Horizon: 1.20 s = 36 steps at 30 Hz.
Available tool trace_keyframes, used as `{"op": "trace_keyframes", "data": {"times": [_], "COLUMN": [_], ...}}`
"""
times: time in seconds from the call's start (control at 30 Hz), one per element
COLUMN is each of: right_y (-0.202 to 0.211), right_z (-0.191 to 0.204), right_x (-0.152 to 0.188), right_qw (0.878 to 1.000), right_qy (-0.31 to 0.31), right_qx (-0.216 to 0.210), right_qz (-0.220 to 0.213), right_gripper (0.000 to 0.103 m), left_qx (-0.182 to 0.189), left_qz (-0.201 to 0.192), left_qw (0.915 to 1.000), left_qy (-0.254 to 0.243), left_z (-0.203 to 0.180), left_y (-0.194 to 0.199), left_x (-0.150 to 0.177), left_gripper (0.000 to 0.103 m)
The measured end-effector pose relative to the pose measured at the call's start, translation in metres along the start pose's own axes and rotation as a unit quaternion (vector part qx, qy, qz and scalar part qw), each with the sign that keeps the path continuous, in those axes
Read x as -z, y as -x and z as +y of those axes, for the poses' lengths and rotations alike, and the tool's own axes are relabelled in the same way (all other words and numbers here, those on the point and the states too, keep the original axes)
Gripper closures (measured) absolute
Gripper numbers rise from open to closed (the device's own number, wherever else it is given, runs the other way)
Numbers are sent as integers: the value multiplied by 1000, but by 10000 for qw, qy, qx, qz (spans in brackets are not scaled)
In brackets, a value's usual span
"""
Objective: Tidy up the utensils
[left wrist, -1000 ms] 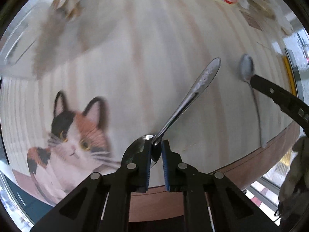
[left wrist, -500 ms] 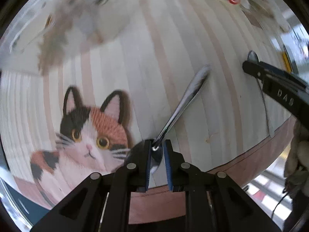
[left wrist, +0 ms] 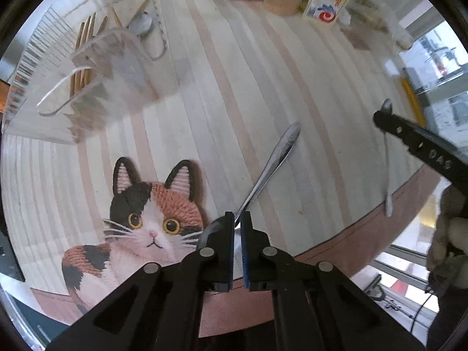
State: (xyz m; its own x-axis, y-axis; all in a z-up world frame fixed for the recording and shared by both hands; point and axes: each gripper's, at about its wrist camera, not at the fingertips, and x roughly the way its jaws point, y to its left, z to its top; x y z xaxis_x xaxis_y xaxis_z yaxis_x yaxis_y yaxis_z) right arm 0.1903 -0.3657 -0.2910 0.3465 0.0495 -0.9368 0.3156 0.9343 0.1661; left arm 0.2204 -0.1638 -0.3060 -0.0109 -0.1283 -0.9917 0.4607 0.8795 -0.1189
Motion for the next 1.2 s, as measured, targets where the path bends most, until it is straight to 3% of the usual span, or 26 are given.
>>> {"op": "trace_keyframes", "data": {"times": [0.13, 0.2, 0.33, 0.37, 0.47, 0.53, 0.6, 0.83, 1.2], "right_y": [-2, -3, -5, -5, -4, -2, 0, 3, 15], "right_z": [-1, 0, 3, 3, 1, 0, -2, -4, 1], "right_x": [3, 5, 6, 6, 7, 7, 7, 6, -4], "right_qw": [9999, 9998, 9998, 9998, 9997, 9997, 9996, 9993, 9986], "right_qy": [-101, -134, -169, -174, -206, -237, -257, -338, -430], "right_qx": [-88, -104, -101, -100, -101, -92, -90, -140, -283], "right_qz": [56, 75, 85, 84, 71, 59, 43, -18, -150], "right_gripper": [60, 60, 60, 60, 60, 60, 60, 60, 60], "left_qx": [291, 260, -210, -250, -433, -498, -468, -276, 20], "left_qz": [231, 577, 673, 560, 474, 358, 313, 162, -248], "left_qw": [9990, 9967, 9920, 9917, 9900, 9897, 9894, 9944, 9970], "left_qy": [-241, -515, -1045, -1128, -1259, -1295, -1337, -1011, -735], "left_z": [9, 3, -9, -11, -15, -15, -20, -10, 31], "left_y": [-8, -20, -36, -38, -40, -41, -42, -39, 11], "left_x": [0, 1, 7, 6, 7, 8, 11, 11, -5], "left_gripper": [92, 67, 64, 59, 58, 60, 94, 101, 102]}}
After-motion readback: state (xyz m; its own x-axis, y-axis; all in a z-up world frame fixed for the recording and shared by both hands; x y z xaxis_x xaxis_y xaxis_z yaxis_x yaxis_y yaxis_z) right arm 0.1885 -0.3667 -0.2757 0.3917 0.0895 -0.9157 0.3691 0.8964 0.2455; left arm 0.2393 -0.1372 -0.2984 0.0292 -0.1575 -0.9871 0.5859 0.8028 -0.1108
